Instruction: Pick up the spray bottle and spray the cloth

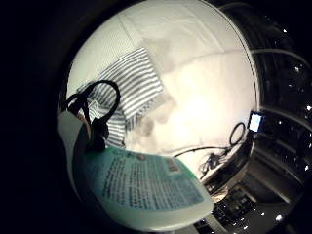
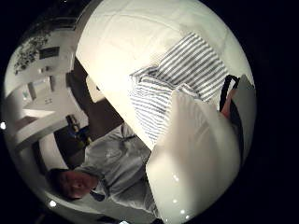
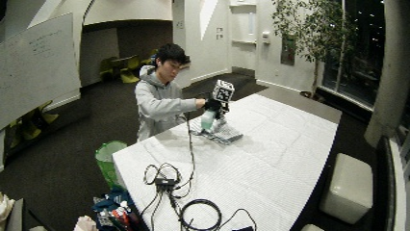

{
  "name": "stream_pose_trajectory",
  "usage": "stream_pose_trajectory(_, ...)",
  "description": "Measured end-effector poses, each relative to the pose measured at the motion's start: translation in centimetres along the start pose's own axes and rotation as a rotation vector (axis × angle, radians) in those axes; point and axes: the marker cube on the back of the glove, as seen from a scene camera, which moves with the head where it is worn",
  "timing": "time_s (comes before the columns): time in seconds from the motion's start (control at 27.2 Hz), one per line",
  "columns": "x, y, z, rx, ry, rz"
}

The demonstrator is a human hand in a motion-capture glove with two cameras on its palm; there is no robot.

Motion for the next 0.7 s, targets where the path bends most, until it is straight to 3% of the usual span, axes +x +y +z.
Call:
stream_pose_trajectory(0.48,-2.1,-1.6,2.6,-0.030,-0.216,-0.117)
stream_pose_trajectory(0.7,-6.2,-0.4,-1.1,0.136,-0.505,-0.297)
